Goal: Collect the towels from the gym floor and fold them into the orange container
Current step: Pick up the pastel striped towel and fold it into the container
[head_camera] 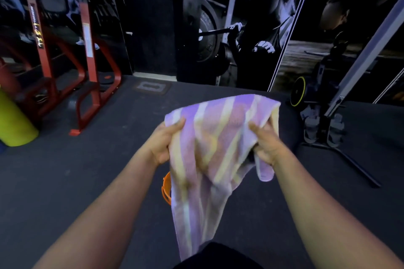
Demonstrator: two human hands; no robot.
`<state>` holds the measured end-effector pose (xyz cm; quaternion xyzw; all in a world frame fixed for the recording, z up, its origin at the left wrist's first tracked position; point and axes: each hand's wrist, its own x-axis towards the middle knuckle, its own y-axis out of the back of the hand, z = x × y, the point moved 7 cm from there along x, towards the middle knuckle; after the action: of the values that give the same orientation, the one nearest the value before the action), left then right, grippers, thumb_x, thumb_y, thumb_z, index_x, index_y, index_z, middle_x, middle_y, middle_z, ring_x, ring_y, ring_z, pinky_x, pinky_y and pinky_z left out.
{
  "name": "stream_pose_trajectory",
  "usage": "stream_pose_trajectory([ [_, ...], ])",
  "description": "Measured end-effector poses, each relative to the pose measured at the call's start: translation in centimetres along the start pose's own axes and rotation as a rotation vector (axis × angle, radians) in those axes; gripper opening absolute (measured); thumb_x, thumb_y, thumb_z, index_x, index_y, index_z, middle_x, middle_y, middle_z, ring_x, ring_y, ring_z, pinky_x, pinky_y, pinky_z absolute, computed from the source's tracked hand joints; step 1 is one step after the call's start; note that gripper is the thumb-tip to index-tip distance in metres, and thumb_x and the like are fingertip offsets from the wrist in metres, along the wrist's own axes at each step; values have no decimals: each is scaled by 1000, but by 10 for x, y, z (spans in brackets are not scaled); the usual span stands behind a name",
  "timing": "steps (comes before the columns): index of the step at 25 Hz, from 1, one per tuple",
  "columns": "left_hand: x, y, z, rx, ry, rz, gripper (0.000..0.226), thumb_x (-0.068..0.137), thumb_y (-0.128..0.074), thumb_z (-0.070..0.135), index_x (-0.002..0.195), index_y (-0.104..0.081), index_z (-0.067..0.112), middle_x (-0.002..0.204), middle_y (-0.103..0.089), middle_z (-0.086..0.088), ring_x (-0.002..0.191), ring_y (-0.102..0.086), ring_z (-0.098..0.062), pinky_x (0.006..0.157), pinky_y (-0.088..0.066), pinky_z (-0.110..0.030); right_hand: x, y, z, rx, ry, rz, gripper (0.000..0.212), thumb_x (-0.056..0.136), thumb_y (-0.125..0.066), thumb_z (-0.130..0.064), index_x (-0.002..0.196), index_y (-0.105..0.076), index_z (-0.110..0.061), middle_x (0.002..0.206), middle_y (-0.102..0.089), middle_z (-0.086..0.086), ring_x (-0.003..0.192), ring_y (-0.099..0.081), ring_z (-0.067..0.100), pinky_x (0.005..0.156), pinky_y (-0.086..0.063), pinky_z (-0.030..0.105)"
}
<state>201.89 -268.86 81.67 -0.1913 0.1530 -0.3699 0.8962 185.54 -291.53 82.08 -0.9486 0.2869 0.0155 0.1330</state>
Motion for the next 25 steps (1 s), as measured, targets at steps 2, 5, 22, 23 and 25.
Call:
stream_pose_trajectory([
  [2, 7, -8, 17, -88, -32, -62, 44, 95, -66, 29, 130, -64, 3, 120, -71, -21, 107, -70, -31, 90, -59, -47, -12, -14, 38, -429, -80, -104, 44, 77, -87, -33, 116, -70, -20, 119, -72, 13, 111, -69, 28, 92, -59, 46],
  [5, 10, 9, 2, 241, 95, -57, 36, 92, -72, 25, 123, -70, 7, 118, -74, -14, 109, -70, -32, 97, -56, -49, -10, -20, 29, -188, -84, 75, 10, 94, -66, -10, 101, -73, -10, 99, -76, 15, 98, -70, 36, 81, -57, 43],
  [22, 17, 48, 31, 173, -50, 150, 28, 99, -64, 29, 113, -71, 6, 102, -77, -12, 95, -72, -28, 69, -60, -33, 22, 14, -21, 60, 32, 88, 35, 88, -74, -34, 111, -67, -9, 112, -73, 12, 101, -68, 28, 87, -55, 38],
  [23, 18, 47, 33, 276, -4, 145, 31, 98, -66, 33, 112, -71, 5, 102, -76, -14, 87, -73, -24, 66, -59, -32, 20, 12, -14, -133, -24, 27, 43, 84, -77, -38, 112, -68, -8, 111, -74, 12, 102, -70, 29, 88, -56, 39],
  [25, 16, 57, 25, 654, 96, 226, 32, 95, -70, 39, 100, -72, 7, 93, -74, -12, 73, -69, -21, 61, -54, -30, 15, 7, 1, -512, -67, -57, 31, 84, -80, -30, 106, -74, -9, 100, -78, 9, 97, -74, 28, 83, -59, 36],
])
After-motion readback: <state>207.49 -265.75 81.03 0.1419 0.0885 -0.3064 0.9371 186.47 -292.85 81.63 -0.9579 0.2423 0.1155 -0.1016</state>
